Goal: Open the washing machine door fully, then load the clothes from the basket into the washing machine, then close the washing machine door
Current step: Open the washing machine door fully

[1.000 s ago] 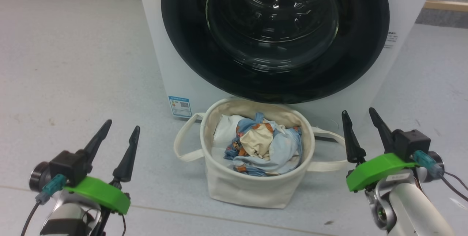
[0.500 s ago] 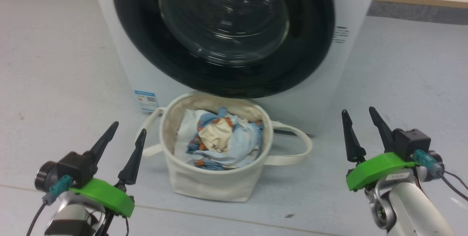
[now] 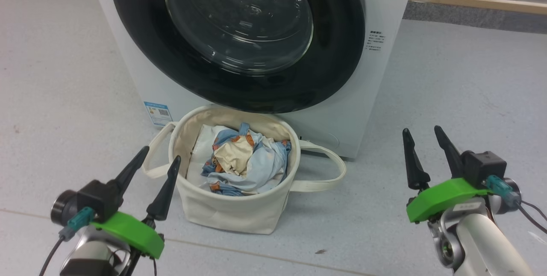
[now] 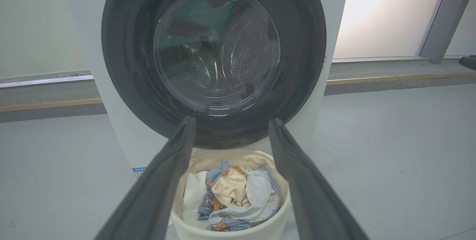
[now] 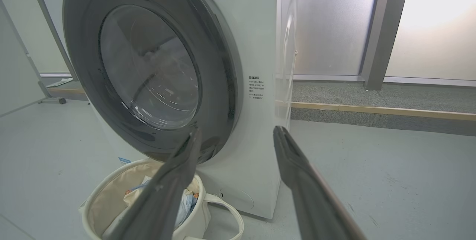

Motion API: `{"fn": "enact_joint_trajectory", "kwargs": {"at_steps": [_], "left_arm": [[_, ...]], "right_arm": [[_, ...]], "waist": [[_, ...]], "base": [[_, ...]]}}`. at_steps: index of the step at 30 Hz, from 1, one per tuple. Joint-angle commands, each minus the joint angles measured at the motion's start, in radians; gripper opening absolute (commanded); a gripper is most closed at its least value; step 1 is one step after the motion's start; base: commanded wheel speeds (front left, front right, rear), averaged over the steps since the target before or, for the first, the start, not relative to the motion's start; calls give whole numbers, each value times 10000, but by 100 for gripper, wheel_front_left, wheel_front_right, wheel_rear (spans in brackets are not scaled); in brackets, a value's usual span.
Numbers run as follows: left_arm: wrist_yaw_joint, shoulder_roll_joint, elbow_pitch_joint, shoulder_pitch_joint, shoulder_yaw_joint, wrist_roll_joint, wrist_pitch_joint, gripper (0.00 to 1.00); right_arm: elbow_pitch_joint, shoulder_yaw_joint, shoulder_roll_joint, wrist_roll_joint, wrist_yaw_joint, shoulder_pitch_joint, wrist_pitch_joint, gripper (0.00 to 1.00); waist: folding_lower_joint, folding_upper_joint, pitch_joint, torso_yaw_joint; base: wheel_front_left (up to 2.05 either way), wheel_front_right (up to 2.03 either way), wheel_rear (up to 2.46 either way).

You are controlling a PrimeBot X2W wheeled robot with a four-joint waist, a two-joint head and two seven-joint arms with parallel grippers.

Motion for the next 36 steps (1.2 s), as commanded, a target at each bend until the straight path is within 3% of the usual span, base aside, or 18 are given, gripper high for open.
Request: {"fn": "enact_joint_trajectory", "kwargs": {"at_steps": [1, 19, 28, 36], "left_arm": [[-78, 317, -208, -414, 298, -33, -110, 100], [241, 161, -420, -315, 556, -45, -120, 100], [438, -145, -959, -138, 1301, -189, -121, 100], [747, -254, -1016, -60, 1645, 312, -121, 100]], "right_arm": [[-271, 97, -18, 55, 0, -267, -126, 100], [-115, -363, 121, -12, 0, -265, -126, 100], [-96, -653, 182, -113, 0, -136, -126, 100], [-141, -1021, 148, -142, 0, -81, -126, 100]], "waist": [[0, -1, 10, 4], [0, -1, 48, -15], [0, -1, 25, -61], [0, -1, 130, -88]], "base": [[10, 10, -20], [0, 0, 0], [0, 0, 0], [0, 0, 0]]}}
